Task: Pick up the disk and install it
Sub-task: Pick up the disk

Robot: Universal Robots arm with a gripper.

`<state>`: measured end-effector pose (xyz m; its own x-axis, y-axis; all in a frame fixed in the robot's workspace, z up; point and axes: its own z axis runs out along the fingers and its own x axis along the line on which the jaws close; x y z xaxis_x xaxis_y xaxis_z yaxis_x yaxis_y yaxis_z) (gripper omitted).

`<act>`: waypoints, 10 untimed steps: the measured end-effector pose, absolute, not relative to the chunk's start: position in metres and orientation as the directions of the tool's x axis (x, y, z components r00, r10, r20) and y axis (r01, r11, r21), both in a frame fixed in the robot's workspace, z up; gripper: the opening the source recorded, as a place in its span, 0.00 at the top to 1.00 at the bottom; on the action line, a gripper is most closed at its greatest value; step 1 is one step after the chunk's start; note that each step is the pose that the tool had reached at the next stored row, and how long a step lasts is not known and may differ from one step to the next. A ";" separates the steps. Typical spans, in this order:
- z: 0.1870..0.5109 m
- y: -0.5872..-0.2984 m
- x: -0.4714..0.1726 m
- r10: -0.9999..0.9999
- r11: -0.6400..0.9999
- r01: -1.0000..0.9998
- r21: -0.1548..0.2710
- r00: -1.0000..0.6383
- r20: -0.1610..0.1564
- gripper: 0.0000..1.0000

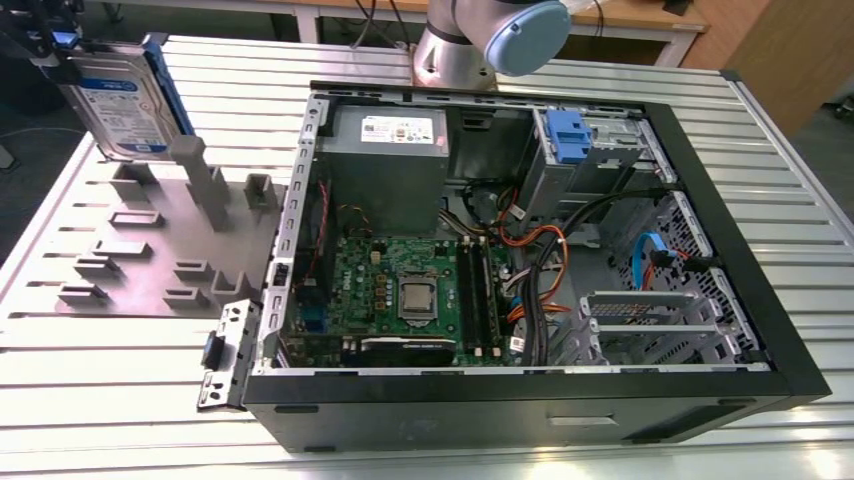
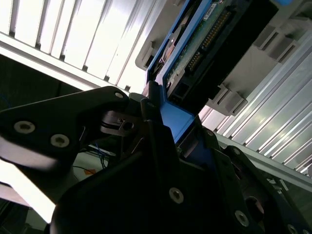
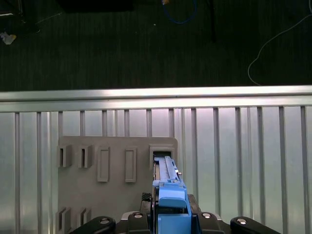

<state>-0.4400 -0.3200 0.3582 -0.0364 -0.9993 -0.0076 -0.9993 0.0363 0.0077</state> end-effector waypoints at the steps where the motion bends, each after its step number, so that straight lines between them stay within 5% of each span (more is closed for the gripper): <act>1: 0.358 -0.320 -0.440 -0.999 0.036 -0.999 0.008 -0.036 -0.008 0.64; 10: 0.360 -0.320 -0.440 -0.999 0.036 -0.999 0.008 -0.036 -0.008 0.64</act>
<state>-0.4400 -0.3200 0.3605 -0.0364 -0.9993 -0.0077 -0.9993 0.0363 0.0077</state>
